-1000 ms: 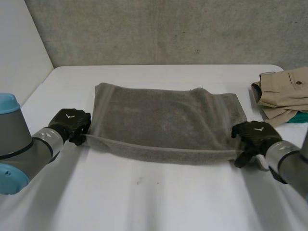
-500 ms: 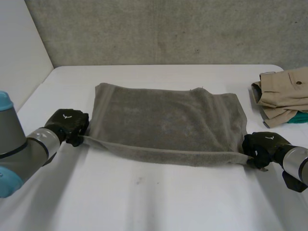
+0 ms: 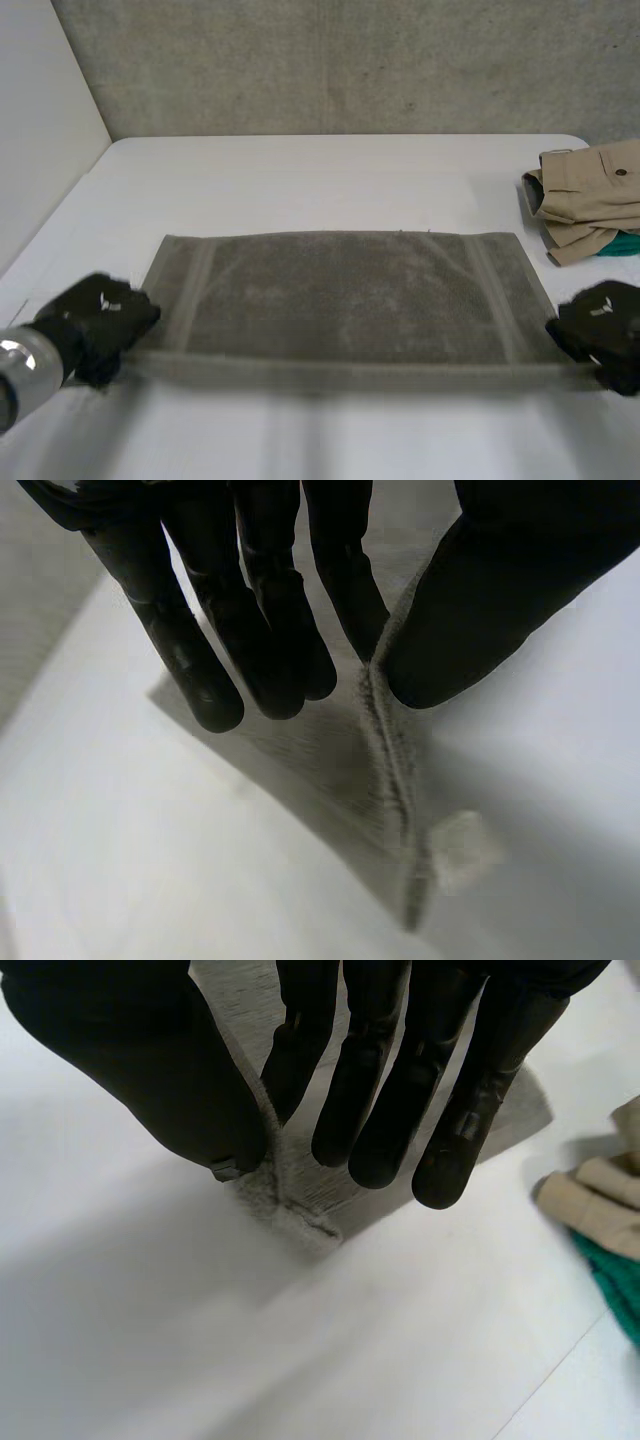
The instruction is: Fold the laundry.
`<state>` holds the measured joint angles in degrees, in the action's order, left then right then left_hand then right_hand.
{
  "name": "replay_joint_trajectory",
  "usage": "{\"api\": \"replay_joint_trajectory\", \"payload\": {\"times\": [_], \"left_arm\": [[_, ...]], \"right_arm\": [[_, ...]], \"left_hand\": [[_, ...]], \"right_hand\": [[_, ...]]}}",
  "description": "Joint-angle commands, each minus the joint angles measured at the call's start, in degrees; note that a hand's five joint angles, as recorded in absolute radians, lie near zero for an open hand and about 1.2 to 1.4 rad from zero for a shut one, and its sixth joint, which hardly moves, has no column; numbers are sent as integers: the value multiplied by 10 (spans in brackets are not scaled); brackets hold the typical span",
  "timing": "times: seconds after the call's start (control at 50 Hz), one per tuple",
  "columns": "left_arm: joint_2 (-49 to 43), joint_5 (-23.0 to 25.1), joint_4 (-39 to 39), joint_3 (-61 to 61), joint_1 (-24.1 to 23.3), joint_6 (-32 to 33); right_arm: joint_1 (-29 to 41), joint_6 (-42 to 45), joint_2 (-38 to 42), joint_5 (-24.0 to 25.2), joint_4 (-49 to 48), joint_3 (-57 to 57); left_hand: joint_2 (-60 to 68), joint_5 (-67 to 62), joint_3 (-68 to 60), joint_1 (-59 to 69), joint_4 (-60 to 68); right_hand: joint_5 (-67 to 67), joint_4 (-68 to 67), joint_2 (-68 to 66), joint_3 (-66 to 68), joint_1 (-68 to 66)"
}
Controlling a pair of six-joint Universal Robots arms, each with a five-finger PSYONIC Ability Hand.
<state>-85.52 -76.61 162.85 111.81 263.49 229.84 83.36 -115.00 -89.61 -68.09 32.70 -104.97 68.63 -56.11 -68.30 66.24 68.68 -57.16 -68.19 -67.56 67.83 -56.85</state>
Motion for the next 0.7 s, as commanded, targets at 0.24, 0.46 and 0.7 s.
{"api": "replay_joint_trajectory", "payload": {"times": [0.24,0.46,0.7], "left_arm": [[-380,-86,273,-320,-89,-135],[-554,-136,288,-535,-112,-130],[-533,-161,395,-513,-134,-134]], "right_arm": [[151,-166,304,-144,-296,265],[183,-174,501,-180,-338,518],[193,-235,518,-273,-331,564]], "left_hand": [[114,-139,-117,138,113],[56,-81,-59,80,55],[-577,552,574,-553,-578]], "right_hand": [[-128,-118,-124,122,-231],[-128,-118,-124,122,-231],[572,582,576,-578,469]]}}
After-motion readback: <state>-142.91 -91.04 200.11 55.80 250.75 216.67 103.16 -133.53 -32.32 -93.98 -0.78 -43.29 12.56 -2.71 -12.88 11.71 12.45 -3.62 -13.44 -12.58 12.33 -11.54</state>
